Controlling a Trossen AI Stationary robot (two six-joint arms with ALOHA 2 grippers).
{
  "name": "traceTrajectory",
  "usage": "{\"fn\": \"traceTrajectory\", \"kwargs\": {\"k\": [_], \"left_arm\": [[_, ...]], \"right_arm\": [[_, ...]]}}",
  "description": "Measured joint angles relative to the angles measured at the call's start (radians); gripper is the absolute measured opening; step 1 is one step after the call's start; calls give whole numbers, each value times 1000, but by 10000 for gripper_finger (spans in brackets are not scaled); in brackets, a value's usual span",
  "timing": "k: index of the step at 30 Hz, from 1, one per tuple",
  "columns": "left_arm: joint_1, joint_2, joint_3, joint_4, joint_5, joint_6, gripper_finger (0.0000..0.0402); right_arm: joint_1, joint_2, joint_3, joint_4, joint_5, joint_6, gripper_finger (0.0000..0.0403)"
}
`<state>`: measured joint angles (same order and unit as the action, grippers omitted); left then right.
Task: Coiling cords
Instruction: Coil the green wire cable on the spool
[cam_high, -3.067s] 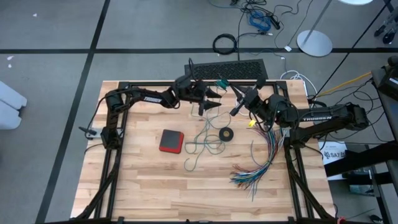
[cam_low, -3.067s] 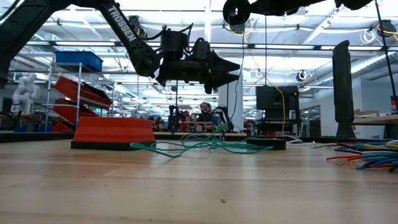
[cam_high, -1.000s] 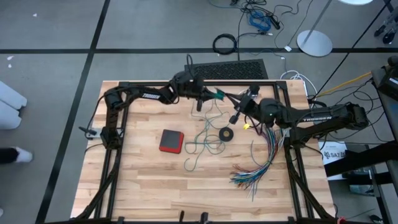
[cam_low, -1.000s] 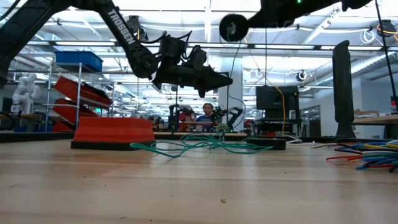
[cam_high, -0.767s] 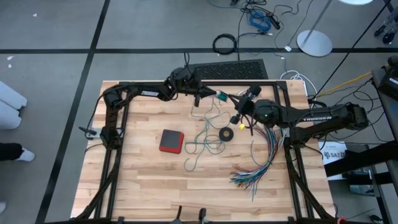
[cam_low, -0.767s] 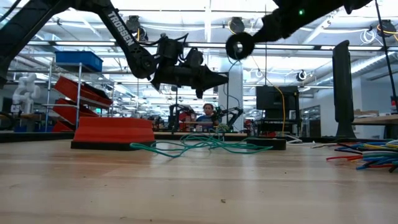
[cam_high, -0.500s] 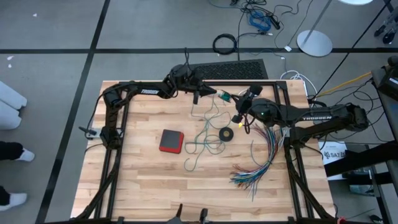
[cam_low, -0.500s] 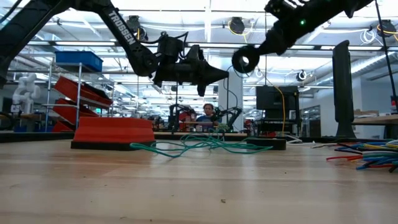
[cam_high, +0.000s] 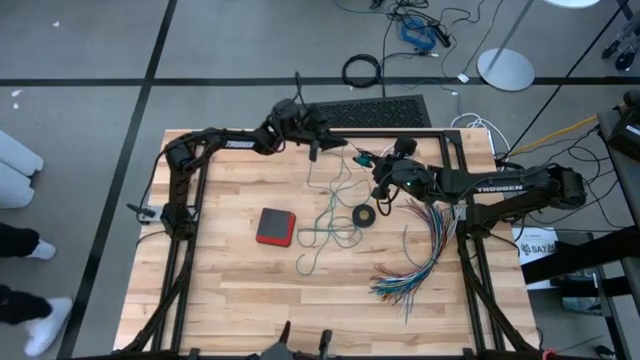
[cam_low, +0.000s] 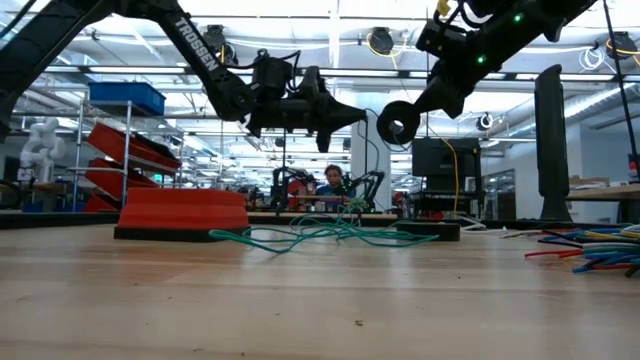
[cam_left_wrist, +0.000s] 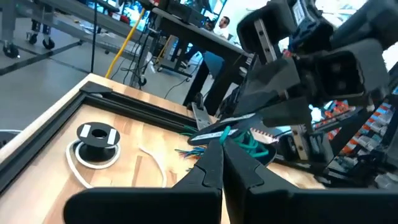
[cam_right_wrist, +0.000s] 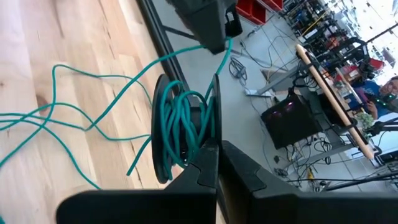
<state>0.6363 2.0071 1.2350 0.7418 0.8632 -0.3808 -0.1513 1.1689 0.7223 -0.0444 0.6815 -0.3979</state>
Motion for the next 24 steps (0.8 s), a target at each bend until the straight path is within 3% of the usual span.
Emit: {"fn": "traceTrajectory", "kwargs": {"k": [24], "left_arm": [[69,0,0,12,59,-33,0]], "right_arm": [[-7,1,0,-81,-38,73,0]]}}
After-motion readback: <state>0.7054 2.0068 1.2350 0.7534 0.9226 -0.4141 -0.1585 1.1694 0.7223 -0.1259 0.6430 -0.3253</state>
